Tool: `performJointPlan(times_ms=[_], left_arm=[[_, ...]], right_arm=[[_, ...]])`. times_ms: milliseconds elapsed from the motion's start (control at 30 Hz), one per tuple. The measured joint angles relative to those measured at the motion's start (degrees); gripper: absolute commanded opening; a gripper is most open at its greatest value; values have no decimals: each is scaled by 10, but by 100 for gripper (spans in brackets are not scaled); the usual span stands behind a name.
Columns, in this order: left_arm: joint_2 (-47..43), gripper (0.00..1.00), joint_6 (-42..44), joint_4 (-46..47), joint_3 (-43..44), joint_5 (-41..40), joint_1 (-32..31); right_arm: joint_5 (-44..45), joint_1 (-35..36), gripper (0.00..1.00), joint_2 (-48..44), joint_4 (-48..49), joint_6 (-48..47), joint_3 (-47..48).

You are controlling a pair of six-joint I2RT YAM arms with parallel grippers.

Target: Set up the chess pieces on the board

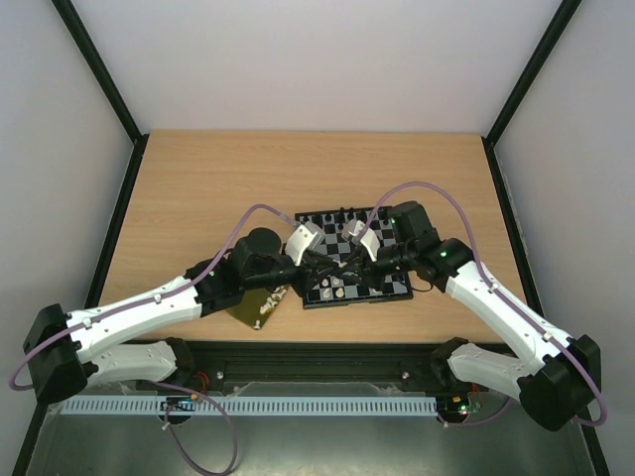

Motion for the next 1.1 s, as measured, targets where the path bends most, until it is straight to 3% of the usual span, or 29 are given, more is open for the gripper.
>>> performJointPlan(times_ms=[200,267,467,667,1100], left_arm=[[3,3,6,-18,8,-17,-1],[5,3,12,-42,25,-42,-1],[27,3,29,-99,68,-112,-1],[97,5,48,-137,86,-137,-2],[289,5,84,-158,184,-120,-66]], right_arm=[[14,-3,54,-13,2,0,-17],[21,-14,60,-27,4,3,-23],[12,-141,61,-80,9,23,-36],[13,-258,60,-54,23,68,-36],[213,-273,61,-55,67,97,-67]])
